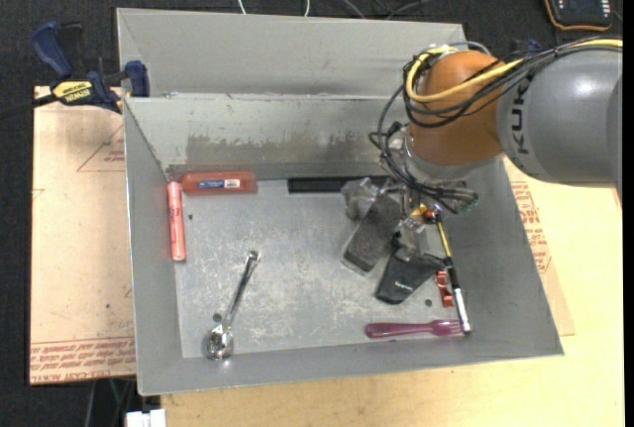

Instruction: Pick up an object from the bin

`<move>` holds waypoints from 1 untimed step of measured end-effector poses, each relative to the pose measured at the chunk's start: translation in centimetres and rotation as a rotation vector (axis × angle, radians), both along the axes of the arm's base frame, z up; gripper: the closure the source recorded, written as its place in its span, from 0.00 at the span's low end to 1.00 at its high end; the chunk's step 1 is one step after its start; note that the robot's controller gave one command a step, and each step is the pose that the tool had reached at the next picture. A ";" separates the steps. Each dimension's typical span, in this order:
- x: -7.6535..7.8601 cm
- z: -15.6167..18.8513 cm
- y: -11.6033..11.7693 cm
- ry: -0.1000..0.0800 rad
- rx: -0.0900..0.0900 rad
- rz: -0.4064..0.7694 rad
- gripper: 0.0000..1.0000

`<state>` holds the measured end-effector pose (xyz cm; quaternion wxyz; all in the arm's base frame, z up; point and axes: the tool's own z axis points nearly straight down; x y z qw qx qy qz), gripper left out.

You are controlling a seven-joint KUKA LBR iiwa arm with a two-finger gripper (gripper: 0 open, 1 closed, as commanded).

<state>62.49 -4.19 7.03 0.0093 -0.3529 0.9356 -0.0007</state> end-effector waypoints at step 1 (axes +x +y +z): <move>-0.5 0.1 2.0 0.002 -0.004 0.383 1.00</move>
Offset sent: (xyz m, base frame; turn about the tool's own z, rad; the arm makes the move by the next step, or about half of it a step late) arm 0.0000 0.0000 0.0000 0.0000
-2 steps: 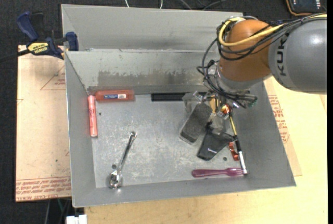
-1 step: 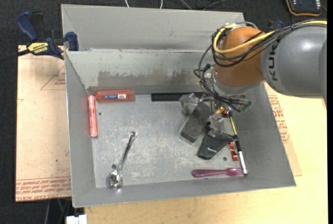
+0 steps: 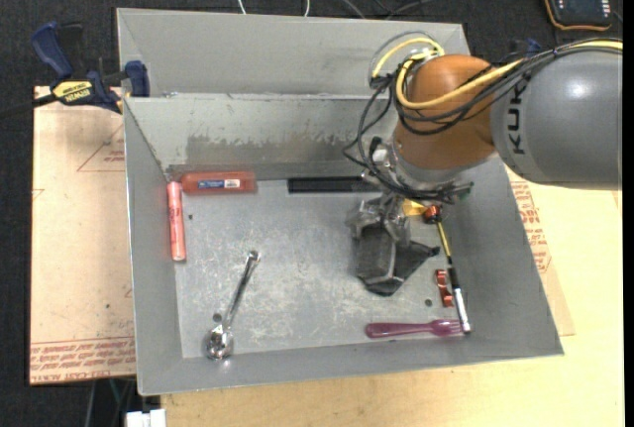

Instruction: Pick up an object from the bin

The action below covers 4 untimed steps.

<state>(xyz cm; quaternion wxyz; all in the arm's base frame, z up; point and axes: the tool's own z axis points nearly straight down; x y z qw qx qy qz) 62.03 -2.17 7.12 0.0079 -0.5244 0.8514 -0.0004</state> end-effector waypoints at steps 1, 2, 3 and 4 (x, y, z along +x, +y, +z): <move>0.0 0.0 0.0 0.000 0.000 -0.001 1.00; 0.0 0.6 0.1 0.001 0.001 -0.002 1.00; -0.3 2.9 0.1 0.011 0.003 -0.003 1.00; 0.0 6.8 0.1 -0.002 0.003 -0.005 1.00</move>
Offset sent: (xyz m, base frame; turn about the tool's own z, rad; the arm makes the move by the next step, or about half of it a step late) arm 0.0000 -0.0003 0.0125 0.0002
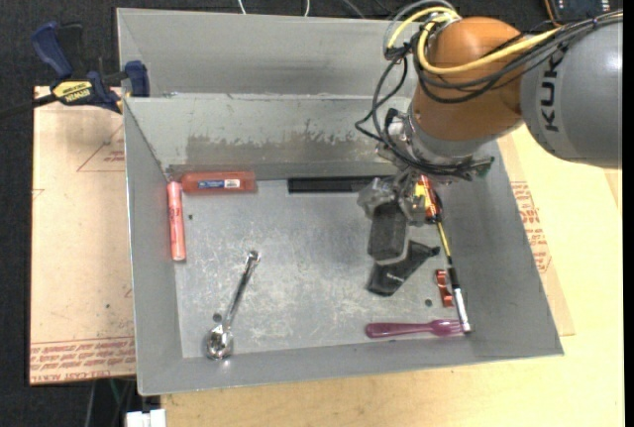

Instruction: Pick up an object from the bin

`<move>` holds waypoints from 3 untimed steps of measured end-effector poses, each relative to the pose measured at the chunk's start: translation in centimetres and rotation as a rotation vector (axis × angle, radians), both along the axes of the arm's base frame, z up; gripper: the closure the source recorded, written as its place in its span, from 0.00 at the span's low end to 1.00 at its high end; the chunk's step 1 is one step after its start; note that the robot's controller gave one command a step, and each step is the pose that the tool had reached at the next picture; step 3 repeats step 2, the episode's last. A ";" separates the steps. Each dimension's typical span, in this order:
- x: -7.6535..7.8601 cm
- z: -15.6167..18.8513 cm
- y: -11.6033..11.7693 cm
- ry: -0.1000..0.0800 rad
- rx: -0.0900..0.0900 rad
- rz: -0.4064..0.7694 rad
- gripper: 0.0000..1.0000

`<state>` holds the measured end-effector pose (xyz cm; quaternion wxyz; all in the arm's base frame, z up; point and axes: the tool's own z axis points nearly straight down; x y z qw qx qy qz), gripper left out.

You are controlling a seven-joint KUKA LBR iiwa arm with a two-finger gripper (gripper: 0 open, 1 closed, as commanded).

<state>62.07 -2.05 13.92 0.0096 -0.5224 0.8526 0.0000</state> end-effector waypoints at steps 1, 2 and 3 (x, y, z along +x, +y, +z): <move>0.0 0.8 0.1 -0.001 0.003 -0.003 1.00; -0.1 3.1 0.2 0.005 0.004 -0.005 1.00; -0.1 3.1 0.2 0.005 0.004 -0.005 1.00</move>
Offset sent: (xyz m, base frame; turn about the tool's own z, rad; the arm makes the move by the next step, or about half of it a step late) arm 0.0005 0.0006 0.0575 0.0019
